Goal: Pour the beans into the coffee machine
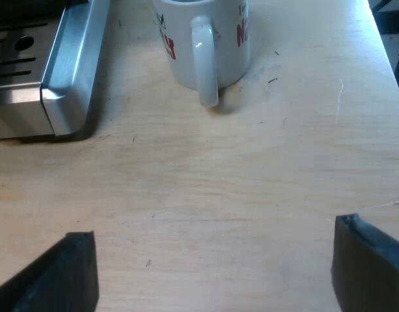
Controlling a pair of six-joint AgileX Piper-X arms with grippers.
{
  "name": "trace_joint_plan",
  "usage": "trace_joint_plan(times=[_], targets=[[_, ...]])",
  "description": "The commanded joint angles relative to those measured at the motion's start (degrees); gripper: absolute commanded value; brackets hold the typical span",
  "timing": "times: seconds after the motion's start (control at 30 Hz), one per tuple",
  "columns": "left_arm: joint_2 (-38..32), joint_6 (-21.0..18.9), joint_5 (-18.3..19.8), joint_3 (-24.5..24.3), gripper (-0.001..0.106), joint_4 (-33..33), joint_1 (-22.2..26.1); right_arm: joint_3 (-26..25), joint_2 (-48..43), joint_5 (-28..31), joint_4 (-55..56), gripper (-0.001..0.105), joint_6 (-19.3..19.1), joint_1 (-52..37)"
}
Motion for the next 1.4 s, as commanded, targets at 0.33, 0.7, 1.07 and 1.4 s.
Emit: trace_joint_plan(times=[0.33, 0.7, 1.07, 1.4], targets=[[-2.21, -0.59, 0.59, -0.45, 0.072, -1.40, 0.00, -0.50, -2.55, 0.37, -0.13, 0.079, -0.07, -0.02], [-0.86, -0.74, 0.47, -4.78, 0.079, -1.33, 0.00, -5.68, -2.36, -2.05, 0.06, 0.079, -0.19, -0.02], [8.16, -0.89, 0.47, -6.85, 0.079, -6.57, 0.00, -13.54, 5.60, -5.86, 0.92, 0.079, -0.57, 2.71], [15.54, -3.52, 0.47, -6.85, 0.079, -14.77, 0.00, -18.87, 15.63, -7.33, -1.67, 0.079, -5.85, 11.54]])
